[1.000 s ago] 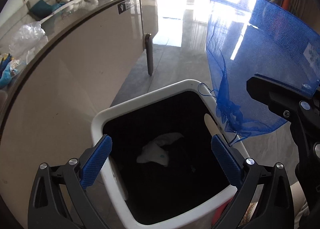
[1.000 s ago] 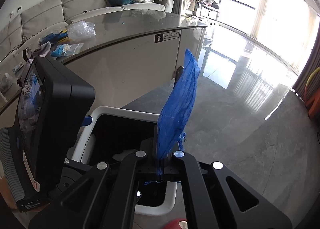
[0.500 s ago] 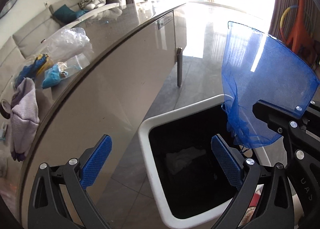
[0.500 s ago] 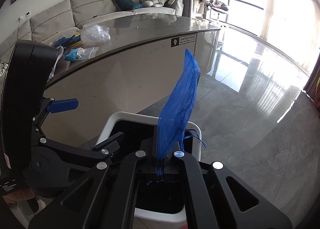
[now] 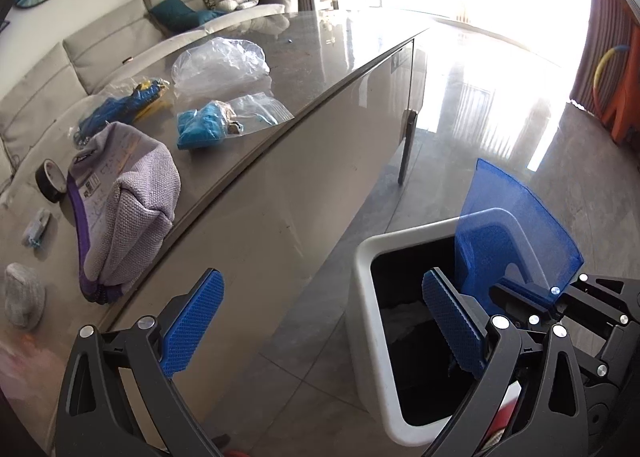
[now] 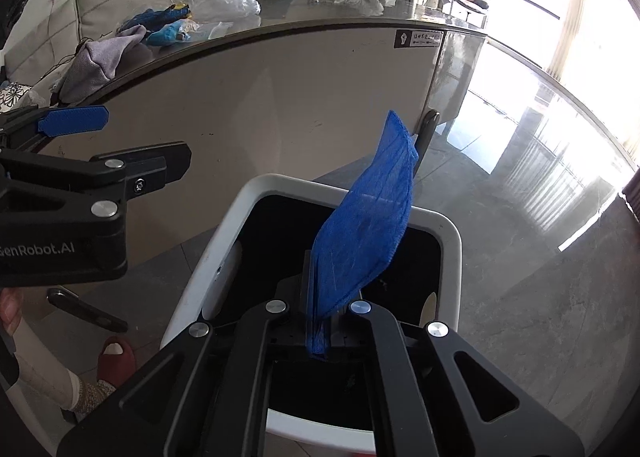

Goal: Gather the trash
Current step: 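Lower the blue mesh bag into the bin and open the right tool, then reach and grasp the grey knit pouch with the left tool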

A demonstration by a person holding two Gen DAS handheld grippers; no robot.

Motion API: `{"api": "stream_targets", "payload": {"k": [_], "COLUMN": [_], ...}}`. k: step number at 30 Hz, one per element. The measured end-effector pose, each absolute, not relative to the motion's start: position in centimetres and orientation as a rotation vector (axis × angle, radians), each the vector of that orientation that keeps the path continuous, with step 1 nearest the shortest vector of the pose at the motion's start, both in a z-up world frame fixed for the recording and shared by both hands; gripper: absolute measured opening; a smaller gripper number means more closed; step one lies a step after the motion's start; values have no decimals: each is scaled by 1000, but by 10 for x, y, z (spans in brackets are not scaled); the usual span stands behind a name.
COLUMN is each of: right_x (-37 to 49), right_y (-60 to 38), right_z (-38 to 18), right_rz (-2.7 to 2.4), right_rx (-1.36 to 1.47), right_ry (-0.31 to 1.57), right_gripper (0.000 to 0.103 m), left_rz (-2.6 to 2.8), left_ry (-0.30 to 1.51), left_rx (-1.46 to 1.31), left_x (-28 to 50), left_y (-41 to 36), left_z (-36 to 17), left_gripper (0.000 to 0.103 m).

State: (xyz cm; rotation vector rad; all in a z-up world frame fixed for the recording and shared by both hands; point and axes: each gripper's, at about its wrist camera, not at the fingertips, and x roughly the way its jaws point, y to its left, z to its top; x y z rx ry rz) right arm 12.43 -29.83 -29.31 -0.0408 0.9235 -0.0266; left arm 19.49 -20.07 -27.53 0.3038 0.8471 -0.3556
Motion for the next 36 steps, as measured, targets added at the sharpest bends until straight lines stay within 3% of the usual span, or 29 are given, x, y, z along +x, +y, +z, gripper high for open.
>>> {"api": "stream_targets", "payload": {"k": [2, 4, 8, 24, 36], "right_x": [126, 127, 128, 125, 117], "right_y": [-297, -294, -289, -292, -267], "right_z": [-299, -305, -308, -280, -232], "right_rz": [-41, -106, -156, -120, -40], "right_rx": [-50, -105, -202, -127, -141], "right_ry": [952, 964, 967, 858, 736], "right_gripper": [79, 99, 99, 99, 99], "left_rz": [-358, -357, -351, -334, -256], "left_ry": [842, 839, 835, 808, 753], "left_rx": [296, 293, 290, 281, 222], "left_x": [195, 195, 197, 191, 198], "left_y": [-197, -194, -191, -181, -142], "left_z": [-274, -273, -271, -255, -224], "left_gripper": [98, 98, 98, 98, 98]}}
